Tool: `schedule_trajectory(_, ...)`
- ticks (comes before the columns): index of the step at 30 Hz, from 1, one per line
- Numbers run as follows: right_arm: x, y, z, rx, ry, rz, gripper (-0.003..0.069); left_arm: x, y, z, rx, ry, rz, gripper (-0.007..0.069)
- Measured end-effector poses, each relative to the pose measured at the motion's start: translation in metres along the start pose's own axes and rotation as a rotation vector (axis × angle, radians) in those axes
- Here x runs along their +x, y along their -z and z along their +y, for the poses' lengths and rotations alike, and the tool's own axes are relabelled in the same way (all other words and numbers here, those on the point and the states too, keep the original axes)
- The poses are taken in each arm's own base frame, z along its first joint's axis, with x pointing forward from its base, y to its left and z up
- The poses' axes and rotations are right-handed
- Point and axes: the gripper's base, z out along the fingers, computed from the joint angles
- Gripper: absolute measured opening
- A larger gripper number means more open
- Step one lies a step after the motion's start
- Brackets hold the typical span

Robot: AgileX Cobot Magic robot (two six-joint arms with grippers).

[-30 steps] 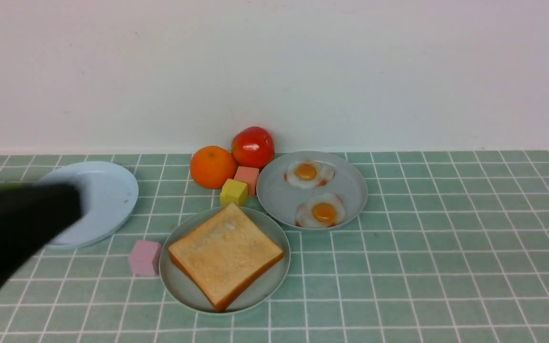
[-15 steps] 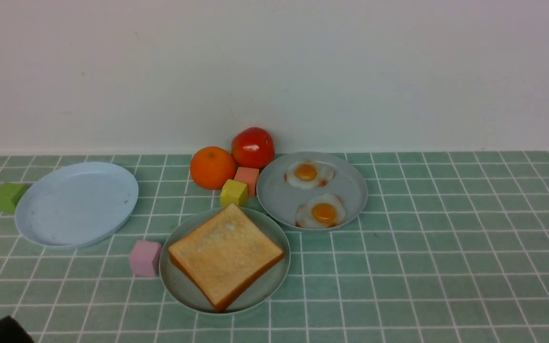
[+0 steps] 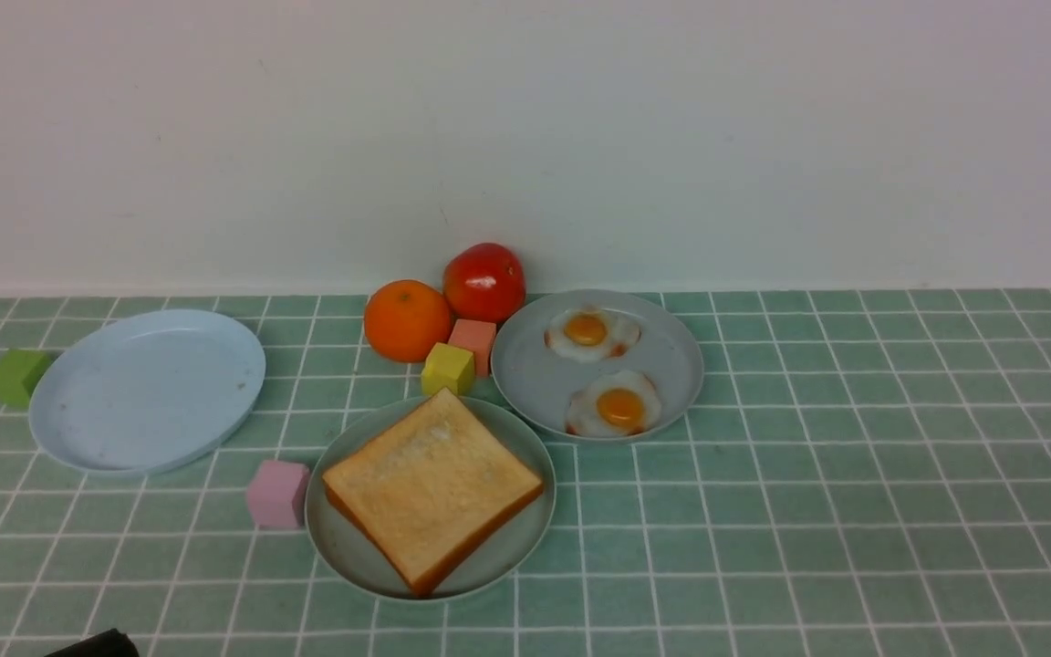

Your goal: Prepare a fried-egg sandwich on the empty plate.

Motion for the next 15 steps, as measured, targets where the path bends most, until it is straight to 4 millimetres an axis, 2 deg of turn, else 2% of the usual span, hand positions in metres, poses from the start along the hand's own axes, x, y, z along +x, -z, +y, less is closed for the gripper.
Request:
schedule_trajectory(3,0.015,-0.003,-0.005,0.014,0.0,0.042,0.0011,0.0,0.0,0.0,0.0,0.0,0.0,-0.0013)
schedule_trajectory(5,0.036,-0.007,-0.013,0.037,0.001,0.106,0.0012,0.0,0.0,0.0,0.0,0.001,0.0,-0.0013)
schedule_trajectory(8,0.049,-0.006,-0.018,0.05,0.037,0.128,0.0013,0.0,0.0,0.0,0.0,0.001,-0.001,-0.0013)
schedule_trajectory(15,0.067,0.003,-0.037,0.225,0.049,0.009,-0.0014,0.0,0.0,0.0,0.0,0.0,0.0,-0.0013)
